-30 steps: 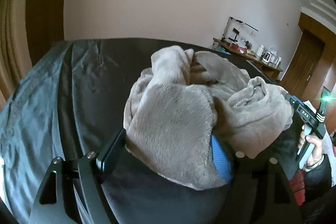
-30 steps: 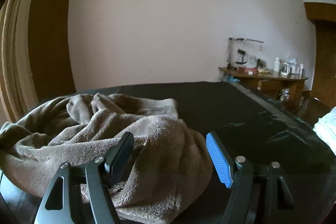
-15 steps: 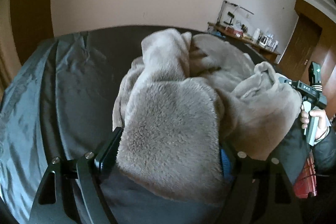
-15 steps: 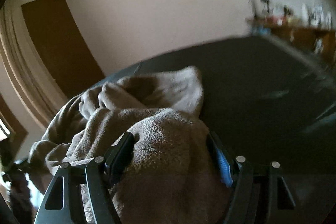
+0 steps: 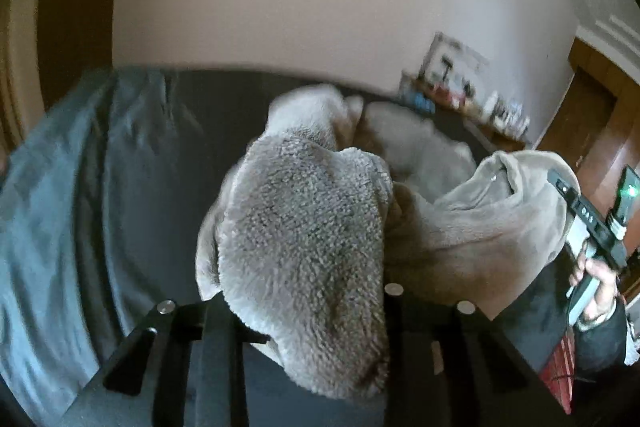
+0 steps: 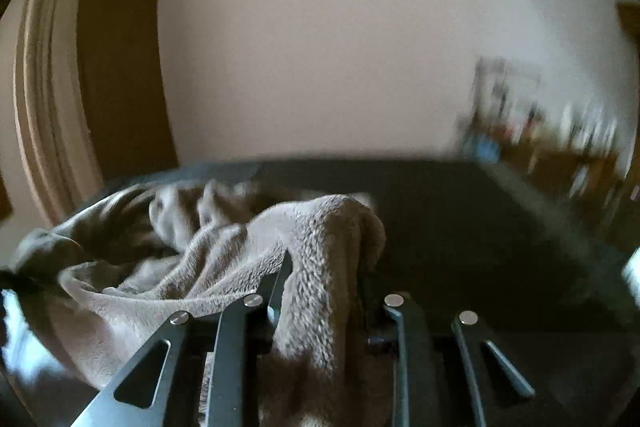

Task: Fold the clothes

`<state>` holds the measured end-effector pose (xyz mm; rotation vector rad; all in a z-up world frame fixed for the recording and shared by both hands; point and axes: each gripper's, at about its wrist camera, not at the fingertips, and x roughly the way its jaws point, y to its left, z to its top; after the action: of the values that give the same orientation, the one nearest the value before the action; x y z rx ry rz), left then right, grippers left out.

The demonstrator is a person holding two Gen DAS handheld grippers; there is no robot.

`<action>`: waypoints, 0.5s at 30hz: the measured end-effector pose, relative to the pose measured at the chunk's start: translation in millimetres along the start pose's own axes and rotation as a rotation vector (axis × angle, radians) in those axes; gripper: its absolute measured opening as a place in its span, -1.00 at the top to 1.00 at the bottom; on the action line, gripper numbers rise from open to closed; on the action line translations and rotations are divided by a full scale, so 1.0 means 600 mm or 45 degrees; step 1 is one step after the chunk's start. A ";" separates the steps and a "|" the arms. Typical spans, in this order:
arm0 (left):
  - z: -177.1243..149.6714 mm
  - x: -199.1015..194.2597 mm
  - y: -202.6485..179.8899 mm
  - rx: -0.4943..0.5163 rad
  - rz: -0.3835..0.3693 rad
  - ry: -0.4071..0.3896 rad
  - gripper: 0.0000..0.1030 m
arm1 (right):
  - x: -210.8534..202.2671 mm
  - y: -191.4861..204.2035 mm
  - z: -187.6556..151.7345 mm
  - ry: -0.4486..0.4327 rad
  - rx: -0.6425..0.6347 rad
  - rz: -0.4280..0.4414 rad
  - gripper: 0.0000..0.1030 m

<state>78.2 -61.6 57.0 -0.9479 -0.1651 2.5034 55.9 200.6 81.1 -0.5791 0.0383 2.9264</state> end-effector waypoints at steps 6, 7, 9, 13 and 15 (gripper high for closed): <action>0.035 -0.145 0.026 -0.046 -0.033 -0.362 0.35 | -0.097 0.003 0.067 -0.299 -0.017 -0.062 0.71; 0.032 -0.155 0.034 -0.056 -0.050 -0.377 0.33 | -0.113 0.003 0.078 -0.347 -0.018 -0.070 0.71; 0.018 -0.163 0.046 -0.059 -0.062 -0.351 0.29 | -0.145 0.002 0.100 -0.445 -0.018 -0.086 0.71; -0.025 -0.139 0.077 -0.086 0.073 -0.240 0.28 | -0.156 -0.003 0.113 -0.455 0.002 -0.007 0.62; -0.046 -0.126 0.102 -0.127 0.133 -0.195 0.28 | -0.115 -0.003 0.087 -0.313 0.004 0.089 -0.03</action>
<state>122.9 -151.9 65.0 -0.8216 -0.2989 2.6866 99.7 194.7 155.5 -0.2178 0.0346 3.0411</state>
